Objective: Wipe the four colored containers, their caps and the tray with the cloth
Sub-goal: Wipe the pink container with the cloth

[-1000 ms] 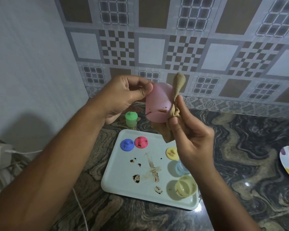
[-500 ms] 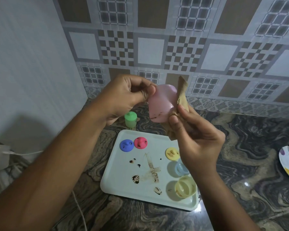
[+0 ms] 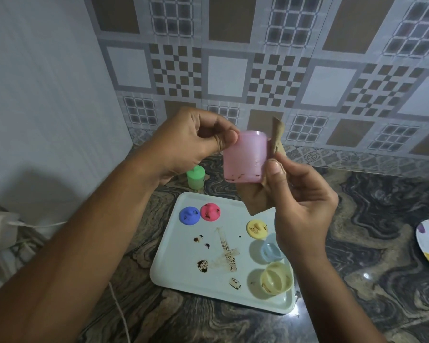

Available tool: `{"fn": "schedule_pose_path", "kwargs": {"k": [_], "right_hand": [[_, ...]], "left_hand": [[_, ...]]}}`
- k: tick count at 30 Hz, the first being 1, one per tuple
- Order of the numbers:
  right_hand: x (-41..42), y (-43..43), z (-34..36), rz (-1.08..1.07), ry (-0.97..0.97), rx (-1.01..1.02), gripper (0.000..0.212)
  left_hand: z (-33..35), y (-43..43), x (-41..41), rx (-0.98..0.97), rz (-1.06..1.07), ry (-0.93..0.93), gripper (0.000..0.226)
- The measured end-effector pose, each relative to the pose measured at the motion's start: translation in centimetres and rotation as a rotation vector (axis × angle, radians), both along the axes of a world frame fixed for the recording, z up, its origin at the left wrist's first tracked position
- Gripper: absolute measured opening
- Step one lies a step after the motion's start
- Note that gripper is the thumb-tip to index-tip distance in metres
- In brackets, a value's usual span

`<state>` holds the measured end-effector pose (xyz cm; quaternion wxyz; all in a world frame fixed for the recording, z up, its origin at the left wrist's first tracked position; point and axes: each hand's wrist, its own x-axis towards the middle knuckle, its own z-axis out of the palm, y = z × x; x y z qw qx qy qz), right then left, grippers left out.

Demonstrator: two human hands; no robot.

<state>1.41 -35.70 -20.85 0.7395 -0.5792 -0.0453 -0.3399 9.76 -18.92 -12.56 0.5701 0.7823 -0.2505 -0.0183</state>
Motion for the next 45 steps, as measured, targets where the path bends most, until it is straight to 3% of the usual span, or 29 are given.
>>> {"fn": "schedule_pose_path", "kwargs": {"k": [4,11,17,22,29,34,39,45], "right_hand": [[-0.3,0.6,-0.1,0.082,-0.063,-0.042,0.034],[-0.1,0.4,0.5,0.058,0.013,0.018,0.023],[-0.4,0.4,0.4,0.127,-0.045,-0.036,0.038],[-0.2,0.1,0.3,0.043,0.013,0.019,0.014],[-0.5,0.3,0.7,0.053,0.002,-0.033,0.029],[-0.3,-0.1,0.9,0.006,0.055,0.057,0.023],[-0.5,0.4,0.9,0.085,-0.011,-0.012,0.037],[0.0,-0.2,0.6,0.041,0.081,0.097,0.022]], "left_hand": [[0.0,-0.3,0.0,-0.012,-0.008,-0.012,0.017],[0.1,0.0,0.0,-0.017,-0.01,0.003,0.022],[0.1,-0.2,0.0,-0.075,0.002,0.046,0.023],[0.1,-0.3,0.0,-0.077,-0.009,0.044,0.022],[-0.2,-0.5,0.1,-0.11,-0.017,0.056,0.021],[-0.3,-0.1,0.5,-0.199,-0.044,0.179,0.02],[-0.1,-0.4,0.2,-0.166,-0.03,0.12,0.021],[-0.3,0.1,0.3,-0.221,-0.045,0.194,0.018]]}}
